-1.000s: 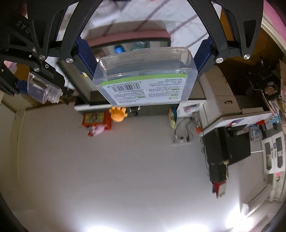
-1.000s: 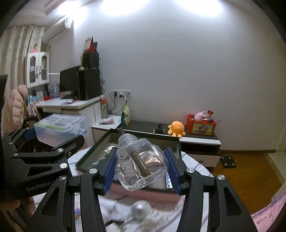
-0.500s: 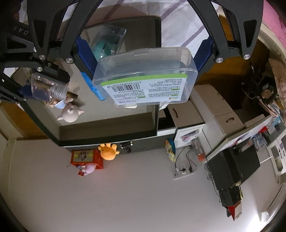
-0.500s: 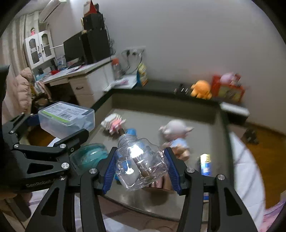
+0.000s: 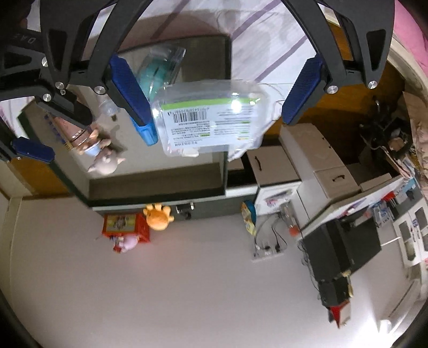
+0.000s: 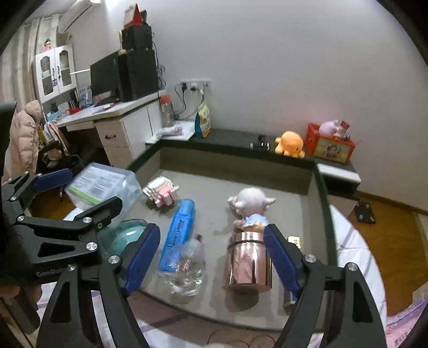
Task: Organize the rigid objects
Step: 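Withdraw both tools from the box toward the block figure and charger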
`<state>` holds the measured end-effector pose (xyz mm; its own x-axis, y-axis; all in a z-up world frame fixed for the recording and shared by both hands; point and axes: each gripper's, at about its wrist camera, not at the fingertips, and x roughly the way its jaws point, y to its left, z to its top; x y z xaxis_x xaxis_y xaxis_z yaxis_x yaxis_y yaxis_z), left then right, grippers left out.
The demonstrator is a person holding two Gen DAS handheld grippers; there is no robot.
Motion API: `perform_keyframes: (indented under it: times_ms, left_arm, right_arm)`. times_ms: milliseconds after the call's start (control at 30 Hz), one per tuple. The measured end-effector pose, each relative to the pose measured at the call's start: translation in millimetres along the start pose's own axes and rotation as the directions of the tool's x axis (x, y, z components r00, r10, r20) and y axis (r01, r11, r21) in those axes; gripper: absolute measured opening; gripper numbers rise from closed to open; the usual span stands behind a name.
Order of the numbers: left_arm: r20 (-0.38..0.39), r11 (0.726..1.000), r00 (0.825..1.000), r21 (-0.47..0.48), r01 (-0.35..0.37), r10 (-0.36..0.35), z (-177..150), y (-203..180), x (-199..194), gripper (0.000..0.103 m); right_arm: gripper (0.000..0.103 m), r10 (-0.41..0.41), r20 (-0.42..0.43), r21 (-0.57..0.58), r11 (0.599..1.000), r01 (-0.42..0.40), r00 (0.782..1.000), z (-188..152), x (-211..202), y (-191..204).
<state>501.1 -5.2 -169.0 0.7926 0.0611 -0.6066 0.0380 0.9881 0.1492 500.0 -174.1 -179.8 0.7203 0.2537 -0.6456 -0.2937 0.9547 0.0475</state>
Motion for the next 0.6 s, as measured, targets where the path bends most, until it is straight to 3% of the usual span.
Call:
perform_keyframes:
  times_ms: [167, 300, 600]
  left_arm:
    - [0.117, 0.999, 0.993, -0.035, -0.004, 0.008, -4, 9, -61, 0.103]
    - [0.226, 0.998, 0.974, -0.064, 0.021, -0.006, -18, 15, -116, 0.103]
    - [0.317, 0.997, 0.948, -0.061, 0.047, -0.025, -63, 9, -203, 0.103]
  right_arm:
    - [0.082, -0.039, 0.105, -0.032, 0.999, 0.043, 0.994, 2, -55, 19]
    - [0.084, -0.049, 0.191, -0.041, 0.997, 0.058, 0.98, -2, -103, 32]
    - [0.09, -0.056, 0.297, -0.041, 0.997, 0.071, 0.953, -50, -194, 56]
